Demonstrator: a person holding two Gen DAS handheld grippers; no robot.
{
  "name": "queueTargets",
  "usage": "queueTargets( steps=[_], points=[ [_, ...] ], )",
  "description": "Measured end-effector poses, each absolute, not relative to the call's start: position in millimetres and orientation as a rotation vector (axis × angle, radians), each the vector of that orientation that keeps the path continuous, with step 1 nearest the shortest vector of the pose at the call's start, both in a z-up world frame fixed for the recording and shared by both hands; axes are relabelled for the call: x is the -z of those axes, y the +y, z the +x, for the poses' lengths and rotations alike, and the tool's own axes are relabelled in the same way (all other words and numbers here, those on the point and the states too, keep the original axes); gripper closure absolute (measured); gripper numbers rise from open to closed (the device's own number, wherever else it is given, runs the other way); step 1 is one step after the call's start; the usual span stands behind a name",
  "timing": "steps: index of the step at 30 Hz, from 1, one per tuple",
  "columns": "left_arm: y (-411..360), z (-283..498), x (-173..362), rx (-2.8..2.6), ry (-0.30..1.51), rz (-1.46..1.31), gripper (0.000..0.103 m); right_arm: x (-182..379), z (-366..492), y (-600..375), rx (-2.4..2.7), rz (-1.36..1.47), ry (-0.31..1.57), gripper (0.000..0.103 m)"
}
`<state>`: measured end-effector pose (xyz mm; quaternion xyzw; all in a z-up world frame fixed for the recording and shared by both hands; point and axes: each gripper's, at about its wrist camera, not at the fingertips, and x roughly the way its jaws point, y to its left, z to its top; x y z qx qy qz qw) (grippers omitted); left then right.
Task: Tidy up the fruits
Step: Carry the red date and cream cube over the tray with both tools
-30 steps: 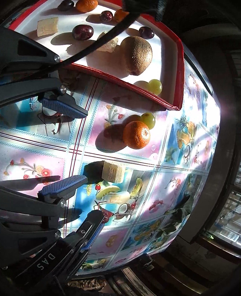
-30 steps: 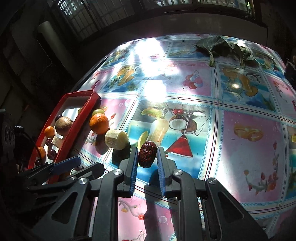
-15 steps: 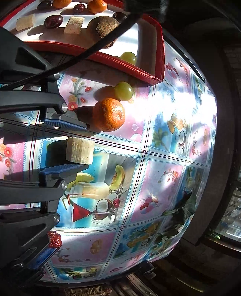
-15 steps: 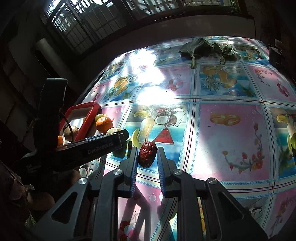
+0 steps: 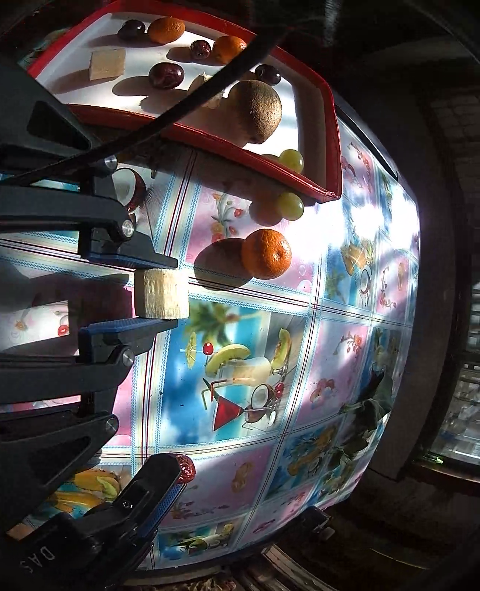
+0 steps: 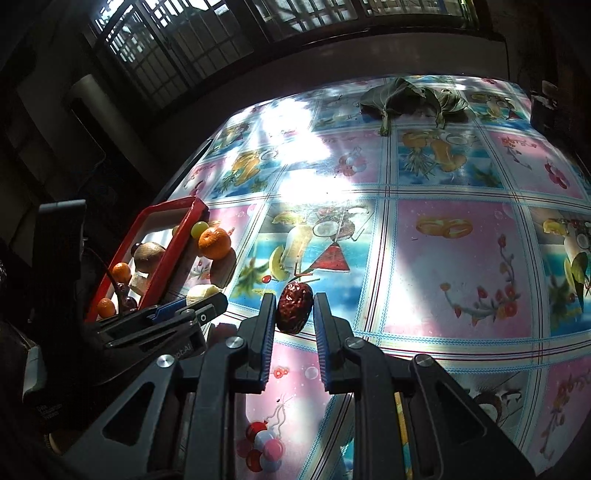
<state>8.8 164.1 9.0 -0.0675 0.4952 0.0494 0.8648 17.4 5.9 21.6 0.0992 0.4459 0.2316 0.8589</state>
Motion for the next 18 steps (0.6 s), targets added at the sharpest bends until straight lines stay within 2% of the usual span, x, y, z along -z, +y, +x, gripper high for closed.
queueTargets(
  steps=[18],
  points=[
    [175, -46, -34, -0.199, 0.963, -0.116, 0.080, -32, -20, 11, -0.512, 0.203, 0.926, 0.081]
  ],
)
